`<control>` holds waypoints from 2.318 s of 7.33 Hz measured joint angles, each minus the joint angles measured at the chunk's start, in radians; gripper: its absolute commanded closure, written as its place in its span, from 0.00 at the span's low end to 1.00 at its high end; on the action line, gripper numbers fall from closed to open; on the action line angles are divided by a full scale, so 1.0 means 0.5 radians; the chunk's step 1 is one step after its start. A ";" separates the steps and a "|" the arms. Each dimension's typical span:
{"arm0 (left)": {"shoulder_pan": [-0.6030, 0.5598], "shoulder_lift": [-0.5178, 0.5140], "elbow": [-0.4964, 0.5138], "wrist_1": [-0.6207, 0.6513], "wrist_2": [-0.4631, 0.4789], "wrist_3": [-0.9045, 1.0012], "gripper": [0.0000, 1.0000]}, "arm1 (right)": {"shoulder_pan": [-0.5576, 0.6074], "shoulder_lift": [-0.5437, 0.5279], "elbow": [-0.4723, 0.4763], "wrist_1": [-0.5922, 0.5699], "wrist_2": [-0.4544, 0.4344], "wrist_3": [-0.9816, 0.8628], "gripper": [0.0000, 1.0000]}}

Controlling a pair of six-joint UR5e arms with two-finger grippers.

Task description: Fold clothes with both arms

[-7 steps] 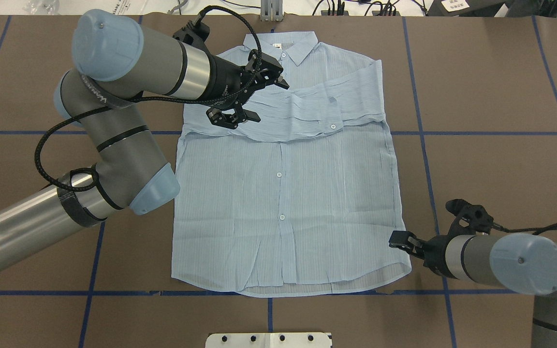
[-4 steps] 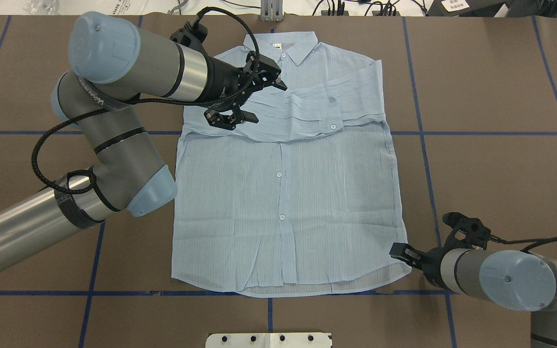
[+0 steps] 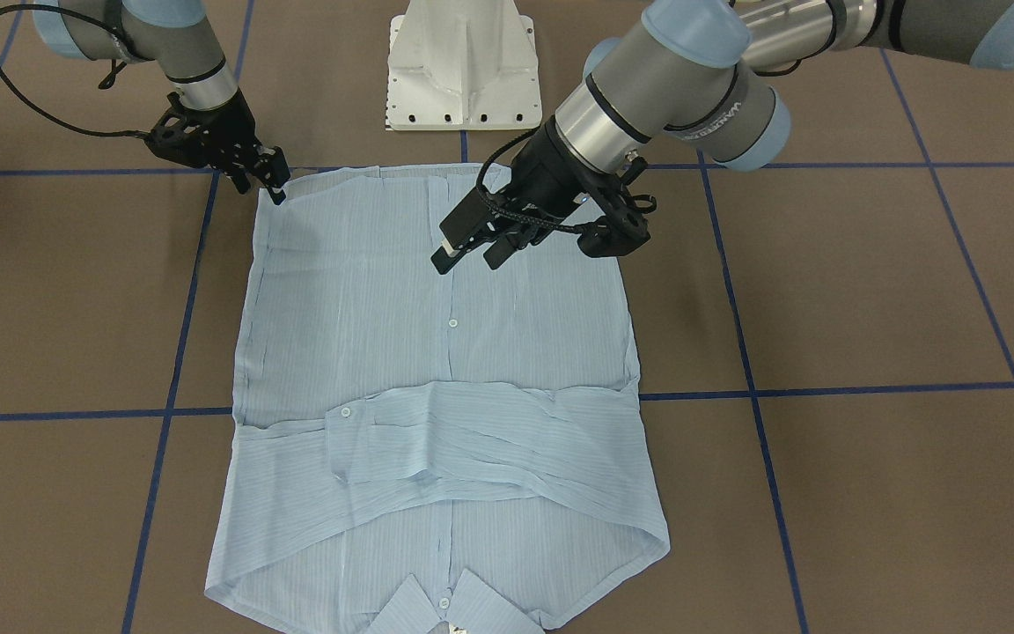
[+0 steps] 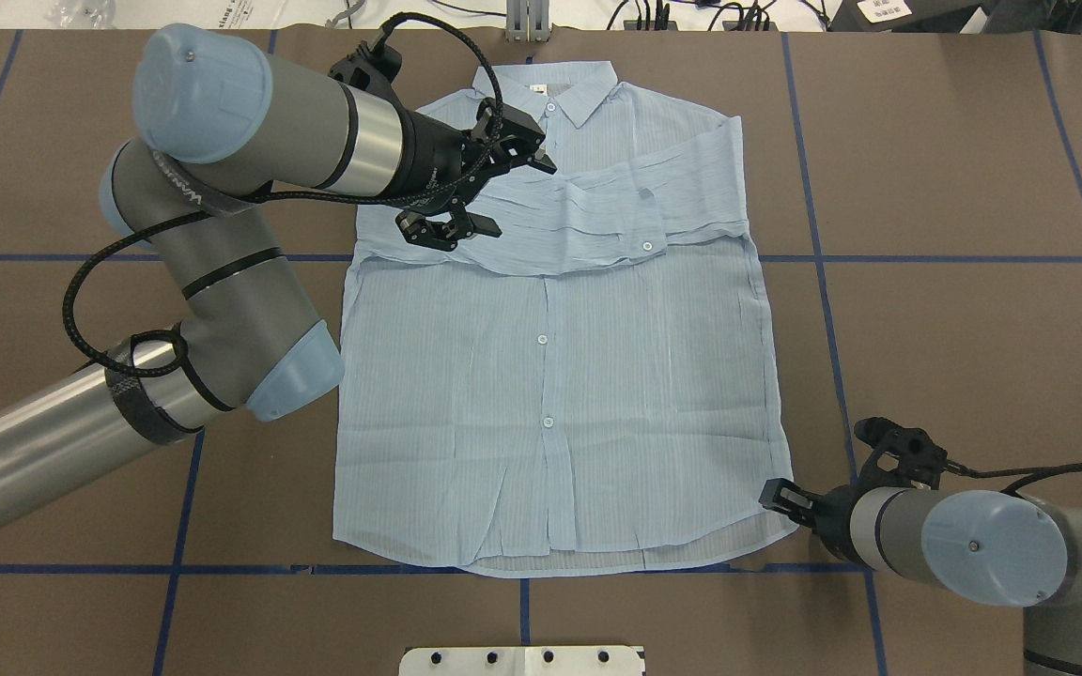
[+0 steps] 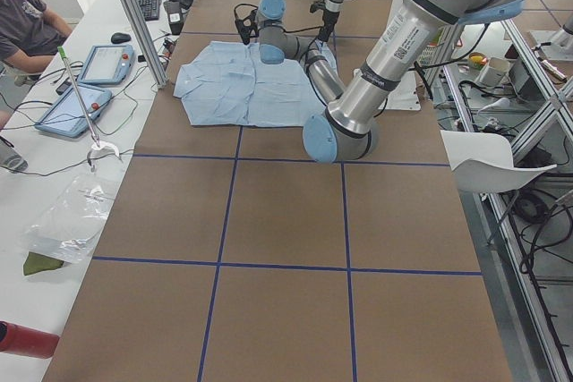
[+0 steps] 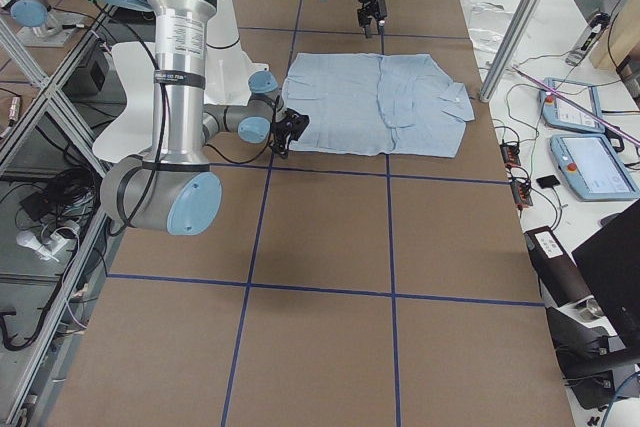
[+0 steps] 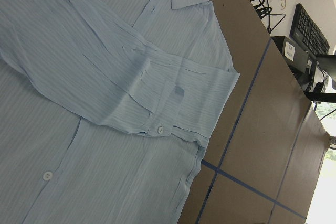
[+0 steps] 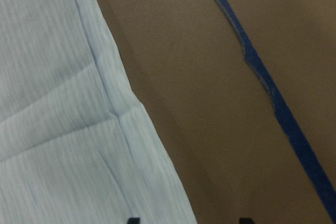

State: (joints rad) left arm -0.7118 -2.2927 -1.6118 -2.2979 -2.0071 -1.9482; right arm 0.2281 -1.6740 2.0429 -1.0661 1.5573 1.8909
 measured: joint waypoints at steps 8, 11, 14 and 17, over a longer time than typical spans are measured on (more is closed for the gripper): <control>0.755 0.503 -0.765 0.857 0.597 0.000 0.18 | 0.016 -0.052 0.133 0.000 0.070 -0.005 1.00; 1.134 0.723 -0.927 1.365 0.965 0.099 0.19 | 0.015 -0.053 0.138 0.003 0.076 -0.005 1.00; 1.164 0.894 -0.924 1.400 0.984 0.189 0.26 | 0.012 -0.051 0.134 0.003 0.074 -0.005 1.00; 1.151 0.904 -0.876 1.399 0.992 0.203 0.30 | 0.013 -0.052 0.131 0.003 0.073 -0.005 1.00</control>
State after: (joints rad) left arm -0.1361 -1.8408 -2.0500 -1.5983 -1.5109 -1.8468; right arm 0.2347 -1.7001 2.1082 -1.0646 1.5938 1.8884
